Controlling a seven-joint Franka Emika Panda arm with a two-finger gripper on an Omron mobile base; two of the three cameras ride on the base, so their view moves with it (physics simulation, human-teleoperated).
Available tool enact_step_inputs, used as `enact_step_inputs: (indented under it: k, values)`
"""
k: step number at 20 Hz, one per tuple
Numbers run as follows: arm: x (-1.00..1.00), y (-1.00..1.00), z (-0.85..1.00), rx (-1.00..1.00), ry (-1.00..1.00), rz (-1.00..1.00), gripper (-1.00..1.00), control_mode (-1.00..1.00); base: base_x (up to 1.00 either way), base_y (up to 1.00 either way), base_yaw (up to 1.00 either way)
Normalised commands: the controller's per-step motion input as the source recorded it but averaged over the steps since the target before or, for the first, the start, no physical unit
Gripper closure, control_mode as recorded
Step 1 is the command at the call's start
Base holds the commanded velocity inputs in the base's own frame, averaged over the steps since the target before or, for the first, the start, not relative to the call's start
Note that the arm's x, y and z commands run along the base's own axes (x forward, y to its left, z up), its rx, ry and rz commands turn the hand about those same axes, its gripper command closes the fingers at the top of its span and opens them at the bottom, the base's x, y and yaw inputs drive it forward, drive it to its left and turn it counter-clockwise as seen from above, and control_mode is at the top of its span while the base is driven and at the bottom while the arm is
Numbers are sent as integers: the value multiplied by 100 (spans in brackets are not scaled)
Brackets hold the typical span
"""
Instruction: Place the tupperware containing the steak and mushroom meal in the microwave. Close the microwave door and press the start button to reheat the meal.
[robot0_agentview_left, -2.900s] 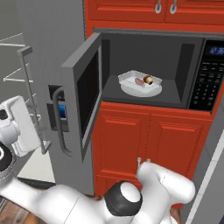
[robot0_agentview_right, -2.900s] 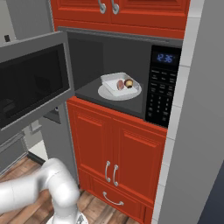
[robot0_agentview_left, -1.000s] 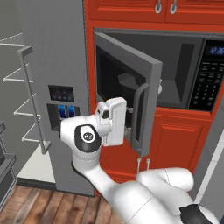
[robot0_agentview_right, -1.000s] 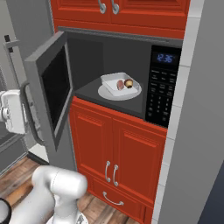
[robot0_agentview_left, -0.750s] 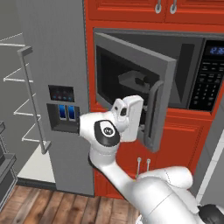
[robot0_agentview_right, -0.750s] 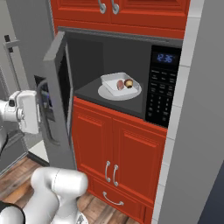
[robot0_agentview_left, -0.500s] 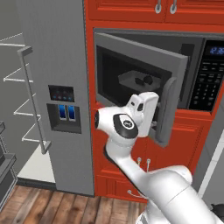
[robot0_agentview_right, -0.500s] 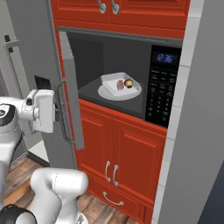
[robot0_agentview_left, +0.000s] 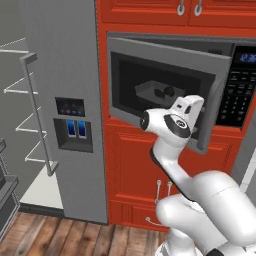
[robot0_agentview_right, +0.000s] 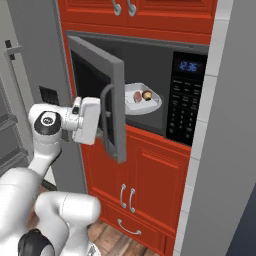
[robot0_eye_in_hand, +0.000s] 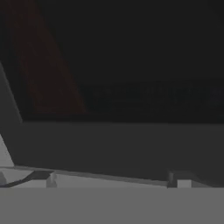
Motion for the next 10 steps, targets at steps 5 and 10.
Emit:
enact_step_inputs:
  k: [5,10]
  values:
    - [94,-48,0,1,0,3,-100,-100,0,0,0]
    - [96,-37,0,0,1,3,-100,-100,0,0,0]
